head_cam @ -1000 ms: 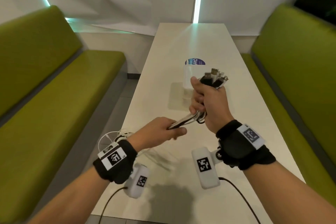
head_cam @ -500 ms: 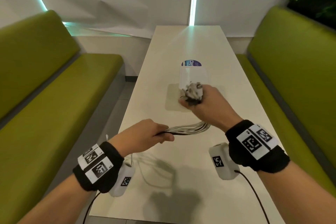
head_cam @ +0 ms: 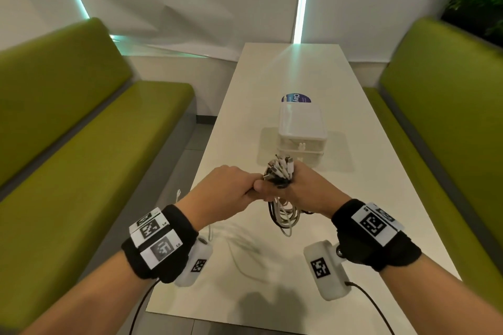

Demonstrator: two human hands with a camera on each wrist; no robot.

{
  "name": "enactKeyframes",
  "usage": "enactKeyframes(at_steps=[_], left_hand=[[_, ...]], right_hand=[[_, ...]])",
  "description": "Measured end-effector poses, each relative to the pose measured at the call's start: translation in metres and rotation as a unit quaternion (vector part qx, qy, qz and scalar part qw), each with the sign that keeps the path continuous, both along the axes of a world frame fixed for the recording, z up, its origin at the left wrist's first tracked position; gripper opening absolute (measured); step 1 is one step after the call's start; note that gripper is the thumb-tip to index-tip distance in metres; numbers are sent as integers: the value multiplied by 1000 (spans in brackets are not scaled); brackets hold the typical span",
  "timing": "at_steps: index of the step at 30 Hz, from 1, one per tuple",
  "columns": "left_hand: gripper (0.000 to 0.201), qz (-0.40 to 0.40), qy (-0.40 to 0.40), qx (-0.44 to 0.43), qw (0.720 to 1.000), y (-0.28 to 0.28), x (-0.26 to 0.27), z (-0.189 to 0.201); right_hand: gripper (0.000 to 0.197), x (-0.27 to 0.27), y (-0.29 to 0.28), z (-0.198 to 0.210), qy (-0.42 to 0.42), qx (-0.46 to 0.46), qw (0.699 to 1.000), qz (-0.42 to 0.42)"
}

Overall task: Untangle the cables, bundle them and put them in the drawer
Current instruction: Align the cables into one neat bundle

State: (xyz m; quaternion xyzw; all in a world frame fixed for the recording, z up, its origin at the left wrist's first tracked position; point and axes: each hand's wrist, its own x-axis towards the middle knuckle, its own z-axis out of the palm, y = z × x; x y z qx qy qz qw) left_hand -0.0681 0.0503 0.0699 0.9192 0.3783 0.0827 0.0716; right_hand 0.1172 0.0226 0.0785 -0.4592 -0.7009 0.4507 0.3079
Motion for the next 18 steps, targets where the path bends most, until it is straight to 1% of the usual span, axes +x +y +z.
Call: enactKeyframes(at_steps=[1,3,6,7,9,12,14,15,16,18], left_hand=[[41,10,9,12,1000,1,2,0],[29,31,32,26,999,2,6,2],[30,46,52,30,997,0,13,3],[30,50,52,31,997,-1,14,2],[32,60,46,24,997,-1,16,2],[31,67,18,-26,997,0,15,7],[26,67,-7,-56,996,3,14,10],[28,69,-17,-76,995,4,11,12],[32,71,-21,-109,991,5,8,14],[28,63,-21,-210,975,8,0,16]], right_hand=[[28,0,1,0,0,2,1000,5],[16,-1,3,-2,-20,-8,1000,3],[61,-2,4,-11,-56,-20,998,-23],[68,-2,4,-12,-53,-23,998,-25],[73,-2,4,-10,-55,-33,998,-14],[64,-2,1,-7,-46,-63,997,7],[56,-4,-6,-9,-33,-84,996,13],[53,-5,-10,-10,-39,-87,995,14],[50,-4,-13,-12,-53,-84,995,16],[42,-1,-15,-15,-99,-56,993,12]])
